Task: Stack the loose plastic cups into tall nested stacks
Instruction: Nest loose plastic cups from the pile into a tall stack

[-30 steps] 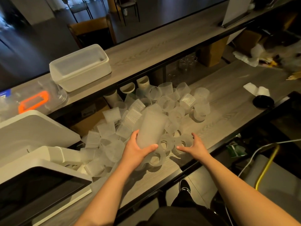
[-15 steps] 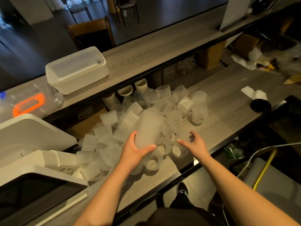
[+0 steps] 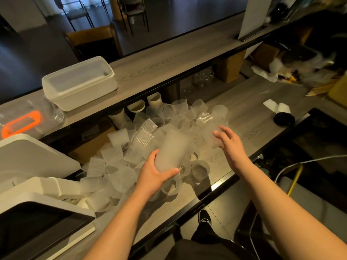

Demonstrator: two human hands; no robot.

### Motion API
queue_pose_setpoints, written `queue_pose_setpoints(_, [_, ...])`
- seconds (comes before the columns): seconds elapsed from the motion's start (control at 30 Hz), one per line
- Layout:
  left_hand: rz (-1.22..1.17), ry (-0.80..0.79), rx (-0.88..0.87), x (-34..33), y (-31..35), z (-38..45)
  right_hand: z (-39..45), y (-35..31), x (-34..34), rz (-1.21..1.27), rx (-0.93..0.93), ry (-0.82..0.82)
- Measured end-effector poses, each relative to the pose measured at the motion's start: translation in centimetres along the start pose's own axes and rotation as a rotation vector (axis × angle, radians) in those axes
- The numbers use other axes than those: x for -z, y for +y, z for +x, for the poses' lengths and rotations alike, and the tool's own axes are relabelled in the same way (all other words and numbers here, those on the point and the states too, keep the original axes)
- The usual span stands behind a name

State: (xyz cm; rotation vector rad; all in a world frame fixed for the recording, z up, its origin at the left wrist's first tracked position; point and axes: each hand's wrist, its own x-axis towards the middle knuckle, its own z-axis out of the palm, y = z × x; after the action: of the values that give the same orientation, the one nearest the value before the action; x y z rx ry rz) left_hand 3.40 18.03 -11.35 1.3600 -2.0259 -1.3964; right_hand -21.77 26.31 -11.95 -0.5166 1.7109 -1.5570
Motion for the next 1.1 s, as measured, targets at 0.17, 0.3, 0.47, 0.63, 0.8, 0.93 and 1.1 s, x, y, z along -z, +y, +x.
queue_pose_setpoints(0.17, [0.087,-0.002,-0.067,0.0,0.5,-0.4,-1.3,-3.9,-1.0,-0.098,0.13,-0.104])
queue_pose_setpoints(0.3, [0.159,-0.027,-0.101,0.3,0.7,-0.5,-1.9,-4.7,-1.9,-0.291,0.185,-0.211])
queue_pose_setpoints(0.47, [0.177,-0.029,-0.105,0.8,0.8,-0.6,-3.0,-5.1,-3.7,-0.381,0.207,-0.283])
queue_pose_setpoints(0.63, [0.154,-0.04,-0.117,1.5,1.3,-0.8,-4.3,-4.8,-6.0,-0.325,0.155,-0.351])
queue_pose_setpoints(0.8, [0.12,-0.055,-0.074,1.3,1.2,-0.7,-3.4,-3.8,-6.5,-0.278,0.087,-0.387])
queue_pose_setpoints(0.93, [-0.1,-0.024,0.008,0.7,1.1,-0.3,-2.0,-2.6,-5.9,-0.157,-0.001,-0.355])
queue_pose_setpoints(1.1, [-0.304,0.042,0.072,0.7,0.9,0.9,0.3,2.2,-3.4,-0.244,-0.077,-0.156])
